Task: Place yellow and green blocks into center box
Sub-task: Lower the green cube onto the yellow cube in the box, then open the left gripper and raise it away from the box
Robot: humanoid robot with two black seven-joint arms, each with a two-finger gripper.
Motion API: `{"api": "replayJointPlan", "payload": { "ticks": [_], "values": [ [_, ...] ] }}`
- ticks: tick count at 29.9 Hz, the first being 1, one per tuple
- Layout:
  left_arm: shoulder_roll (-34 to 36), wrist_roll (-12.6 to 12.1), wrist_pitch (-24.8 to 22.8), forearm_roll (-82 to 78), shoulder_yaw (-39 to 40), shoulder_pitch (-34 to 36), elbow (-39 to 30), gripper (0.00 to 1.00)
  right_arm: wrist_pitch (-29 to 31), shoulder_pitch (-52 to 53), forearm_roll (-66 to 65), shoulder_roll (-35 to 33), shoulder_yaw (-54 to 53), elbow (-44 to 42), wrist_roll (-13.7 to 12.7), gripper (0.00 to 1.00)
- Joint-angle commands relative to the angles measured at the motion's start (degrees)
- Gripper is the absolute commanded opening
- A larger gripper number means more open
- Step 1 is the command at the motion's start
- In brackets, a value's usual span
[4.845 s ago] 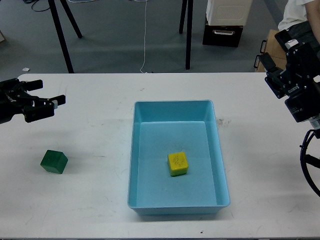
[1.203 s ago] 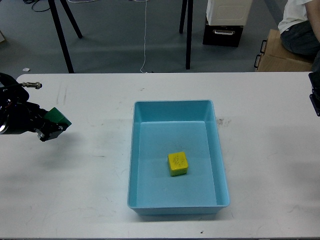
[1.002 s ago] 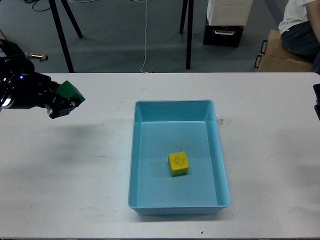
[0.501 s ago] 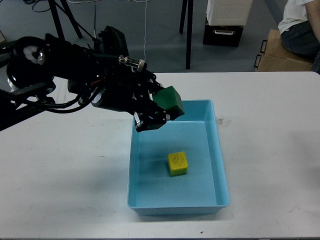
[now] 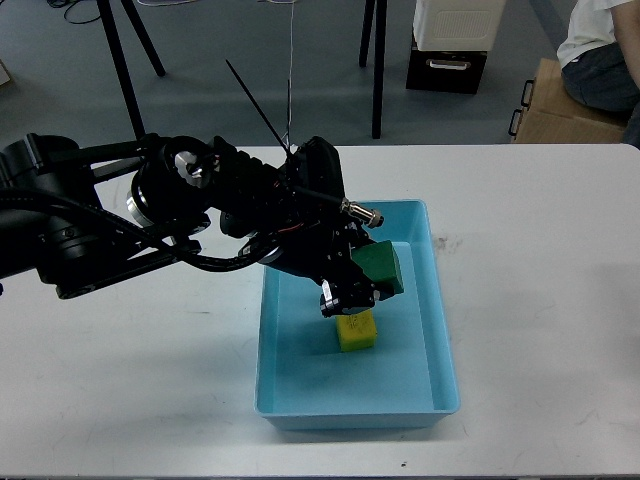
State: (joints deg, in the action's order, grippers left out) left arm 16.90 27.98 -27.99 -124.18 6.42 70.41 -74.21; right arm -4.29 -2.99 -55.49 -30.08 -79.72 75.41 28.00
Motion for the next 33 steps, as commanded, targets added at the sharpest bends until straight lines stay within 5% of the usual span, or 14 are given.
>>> {"api": "replayJointPlan", "payload": {
  "ticks": [1, 16, 33],
  "values": [
    [-1.69, 0.02, -0.01, -0.82, -0.01, -2.46, 2.31, 0.16, -0.01, 0.00, 0.03, 0.02, 0.00, 0.00, 0.00, 0.98],
    [-1.78, 0.02, -0.01, -0.82, -0.01, -7.57, 4.34, 0.26, -0.01, 0.09, 0.03, 0.11, 0.00, 0.00, 0.00, 0.98],
    [-1.78, 0.02, -0.01, -0.82, 0.69, -8.53, 4.96, 0.78, -0.10, 0.09, 0.03, 0.20, 0.00, 0.00, 0.00, 0.98]
  ]
}}
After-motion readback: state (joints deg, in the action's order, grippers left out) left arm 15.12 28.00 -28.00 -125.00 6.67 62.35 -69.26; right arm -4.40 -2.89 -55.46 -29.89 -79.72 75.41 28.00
